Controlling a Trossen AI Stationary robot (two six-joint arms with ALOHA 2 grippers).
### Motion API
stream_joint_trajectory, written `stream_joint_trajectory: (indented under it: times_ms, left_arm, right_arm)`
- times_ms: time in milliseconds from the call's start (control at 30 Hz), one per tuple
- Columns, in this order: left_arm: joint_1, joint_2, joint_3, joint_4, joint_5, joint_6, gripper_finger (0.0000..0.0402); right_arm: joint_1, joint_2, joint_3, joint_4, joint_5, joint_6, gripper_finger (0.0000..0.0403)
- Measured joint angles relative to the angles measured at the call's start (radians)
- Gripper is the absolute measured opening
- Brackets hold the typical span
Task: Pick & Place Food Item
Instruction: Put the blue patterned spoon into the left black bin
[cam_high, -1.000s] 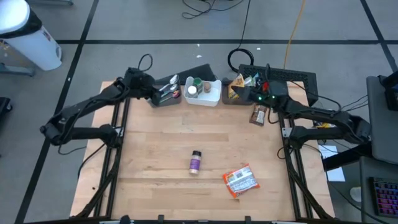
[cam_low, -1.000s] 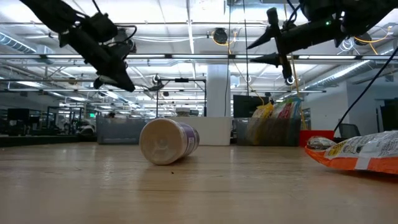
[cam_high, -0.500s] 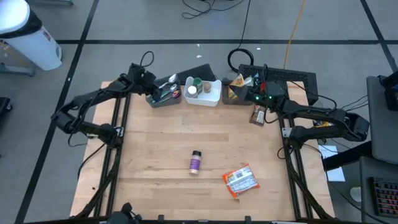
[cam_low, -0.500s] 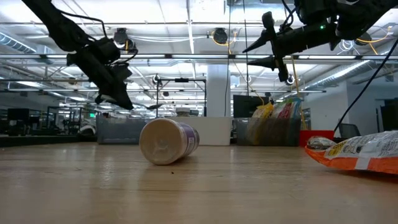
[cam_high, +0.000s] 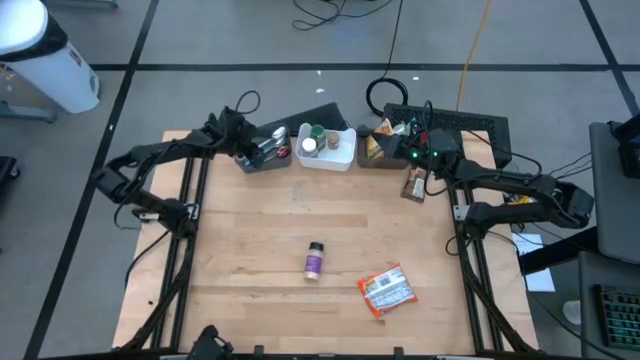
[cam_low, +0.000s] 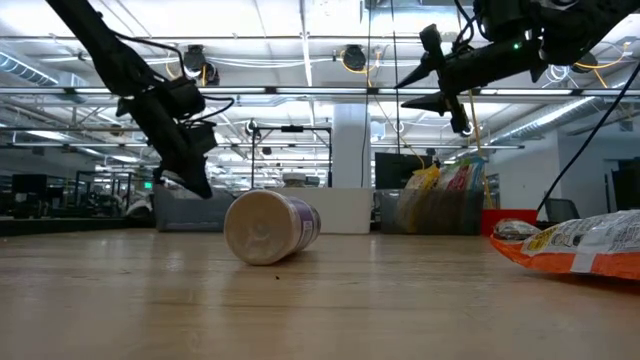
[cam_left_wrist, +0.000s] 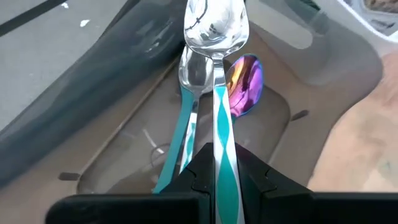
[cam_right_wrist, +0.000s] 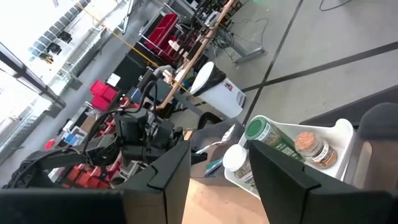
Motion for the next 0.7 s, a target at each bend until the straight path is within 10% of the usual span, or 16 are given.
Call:
stream_joint_trajectory:
  times_ms: [700]
  left_arm:
    - [0.001,0.155,0.004,0.043,-0.015,0.088,0.0028]
  right_arm:
    - [-0.001,0.000,0.000,-0.002,-0.053,0.025,0.0151]
